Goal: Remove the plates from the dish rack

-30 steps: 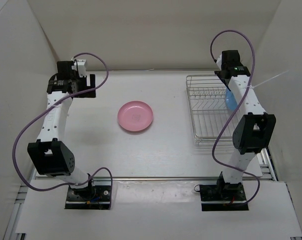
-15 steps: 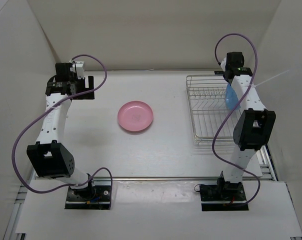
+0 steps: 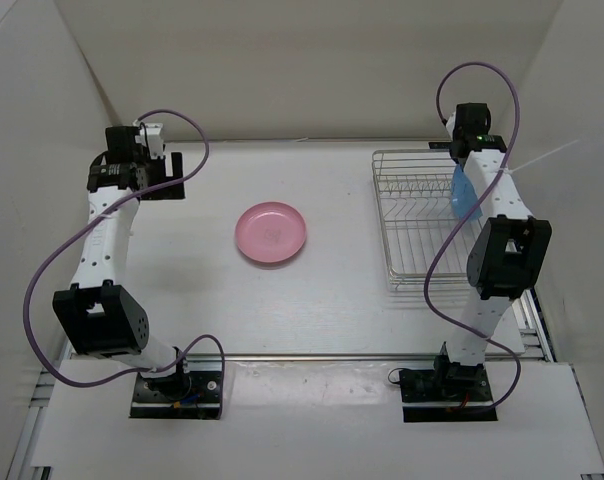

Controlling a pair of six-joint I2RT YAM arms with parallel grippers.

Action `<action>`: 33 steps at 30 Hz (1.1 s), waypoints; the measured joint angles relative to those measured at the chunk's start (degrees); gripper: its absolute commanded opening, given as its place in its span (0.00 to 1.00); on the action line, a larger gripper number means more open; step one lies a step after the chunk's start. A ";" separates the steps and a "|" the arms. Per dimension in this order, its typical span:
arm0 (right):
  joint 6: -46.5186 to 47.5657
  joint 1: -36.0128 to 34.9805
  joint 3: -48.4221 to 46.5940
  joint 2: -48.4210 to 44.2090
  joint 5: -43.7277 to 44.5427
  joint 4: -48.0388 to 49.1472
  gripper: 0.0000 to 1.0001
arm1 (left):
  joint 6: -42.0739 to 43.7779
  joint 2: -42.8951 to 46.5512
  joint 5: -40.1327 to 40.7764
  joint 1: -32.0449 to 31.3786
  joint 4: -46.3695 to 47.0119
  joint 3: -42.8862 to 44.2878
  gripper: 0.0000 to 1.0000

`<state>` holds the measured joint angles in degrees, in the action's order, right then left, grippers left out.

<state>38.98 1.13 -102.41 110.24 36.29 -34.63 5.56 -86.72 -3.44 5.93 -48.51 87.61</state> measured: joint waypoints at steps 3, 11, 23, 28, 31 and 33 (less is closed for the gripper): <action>-0.98 -0.11 -0.50 0.00 0.85 0.24 0.00 | 0.00 0.00 -0.20 0.42 -0.02 -0.02 1.00; -2.82 -0.92 -2.29 0.00 4.98 -1.01 0.00 | -0.07 0.00 -0.83 1.46 -0.20 -0.13 1.00; -2.40 -4.50 -6.82 0.07 10.38 -2.91 0.00 | -0.31 0.22 -1.99 2.10 -0.57 -0.90 1.00; -1.11 -5.90 -8.98 0.09 12.83 -2.91 0.00 | -0.50 0.46 -2.21 2.16 -0.57 -0.90 1.00; 0.42 -7.26 -9.94 0.07 14.14 -2.73 0.00 | -0.55 0.87 -2.60 2.16 -0.48 -0.94 1.00; 1.51 -8.07 -10.05 0.02 14.62 -2.54 0.00 | -0.59 1.25 -2.89 2.16 -0.44 -1.01 1.00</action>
<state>40.49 -6.94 -112.46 110.26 50.92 -37.17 4.97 -85.47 -6.33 8.10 -48.95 86.61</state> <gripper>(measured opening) 0.022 0.998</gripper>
